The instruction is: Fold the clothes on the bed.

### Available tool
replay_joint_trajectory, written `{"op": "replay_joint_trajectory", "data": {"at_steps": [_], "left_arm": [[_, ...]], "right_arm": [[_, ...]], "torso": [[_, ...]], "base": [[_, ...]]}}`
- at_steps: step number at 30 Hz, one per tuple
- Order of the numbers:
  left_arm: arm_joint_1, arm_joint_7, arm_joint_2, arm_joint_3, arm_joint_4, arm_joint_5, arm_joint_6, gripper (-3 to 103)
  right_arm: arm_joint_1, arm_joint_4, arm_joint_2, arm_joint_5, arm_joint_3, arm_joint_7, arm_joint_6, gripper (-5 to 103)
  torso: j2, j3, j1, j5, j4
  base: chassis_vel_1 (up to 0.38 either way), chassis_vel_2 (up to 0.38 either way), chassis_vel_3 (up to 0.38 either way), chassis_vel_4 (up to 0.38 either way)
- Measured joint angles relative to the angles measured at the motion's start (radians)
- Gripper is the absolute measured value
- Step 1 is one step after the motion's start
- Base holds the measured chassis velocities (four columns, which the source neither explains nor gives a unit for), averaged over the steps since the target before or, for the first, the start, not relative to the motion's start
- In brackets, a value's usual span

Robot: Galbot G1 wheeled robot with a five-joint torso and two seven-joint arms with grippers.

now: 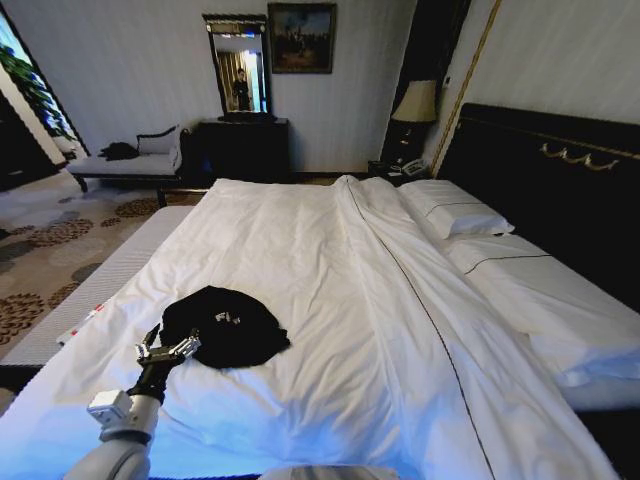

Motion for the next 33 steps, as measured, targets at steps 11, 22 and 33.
{"op": "replay_joint_trajectory", "data": {"at_steps": [11,22,33], "left_arm": [[0.002,0.000,-0.004,0.009,-0.007,0.010,-0.002,99],[0.038,0.008,-0.034,0.000,-0.023,0.026,-0.021,99],[0.060,0.015,-0.049,-0.009,-0.021,0.034,-0.039,99]], "right_arm": [[-0.041,0.138,0.000,0.059,0.118,-0.098,0.165,100],[-0.012,0.349,-0.053,0.078,0.044,-0.324,0.153,100],[0.081,0.395,-0.081,-0.077,-0.109,-0.355,-0.004,100]], "torso": [[0.000,0.000,0.000,0.0001,-0.0002],[0.000,0.000,0.000,-0.0001,0.0001],[0.000,0.000,0.000,0.0000,0.0000]], "base": [[0.000,0.000,0.000,0.000],[0.000,0.000,0.000,0.000],[0.000,0.000,0.000,0.000]]}}
